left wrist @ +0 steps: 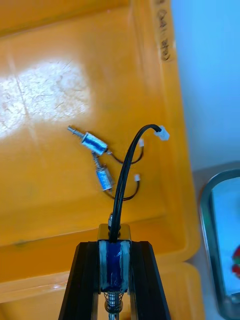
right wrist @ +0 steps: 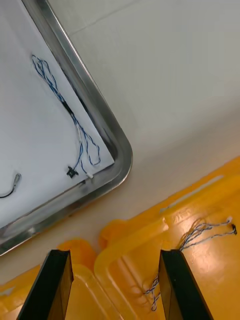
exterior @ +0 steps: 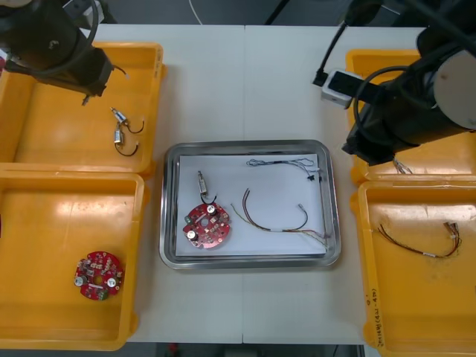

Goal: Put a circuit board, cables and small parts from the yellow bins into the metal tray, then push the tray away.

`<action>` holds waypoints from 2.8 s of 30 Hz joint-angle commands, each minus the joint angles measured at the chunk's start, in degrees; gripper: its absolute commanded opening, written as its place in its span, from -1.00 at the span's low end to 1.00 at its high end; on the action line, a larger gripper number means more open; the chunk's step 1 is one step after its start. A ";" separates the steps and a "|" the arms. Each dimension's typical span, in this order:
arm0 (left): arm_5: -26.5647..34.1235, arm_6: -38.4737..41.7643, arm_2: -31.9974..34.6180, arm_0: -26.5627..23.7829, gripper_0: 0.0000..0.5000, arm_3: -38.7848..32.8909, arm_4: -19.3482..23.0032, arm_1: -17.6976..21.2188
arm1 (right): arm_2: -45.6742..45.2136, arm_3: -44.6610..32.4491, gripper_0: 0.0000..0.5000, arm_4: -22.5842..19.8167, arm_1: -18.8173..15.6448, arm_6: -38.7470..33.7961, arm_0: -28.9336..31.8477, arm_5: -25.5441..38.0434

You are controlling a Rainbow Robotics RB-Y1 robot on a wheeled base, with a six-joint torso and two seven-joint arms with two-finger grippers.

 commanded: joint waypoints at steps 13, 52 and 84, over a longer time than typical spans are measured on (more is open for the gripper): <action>0.44 25.75 -10.99 0.06 -1.00 -12.89 0.50 -8.31 | -18.16 -4.22 1.00 -3.28 -7.29 -16.89 10.92 0.18; -13.67 42.80 -36.13 3.66 -0.99 -2.96 -10.40 -15.86 | -30.38 -6.85 1.00 -4.33 -7.73 -36.14 28.50 0.18; -19.74 44.82 -40.35 6.30 -0.98 -1.73 -13.83 -15.95 | -29.94 -6.85 1.00 -5.12 -4.92 -38.16 30.26 0.18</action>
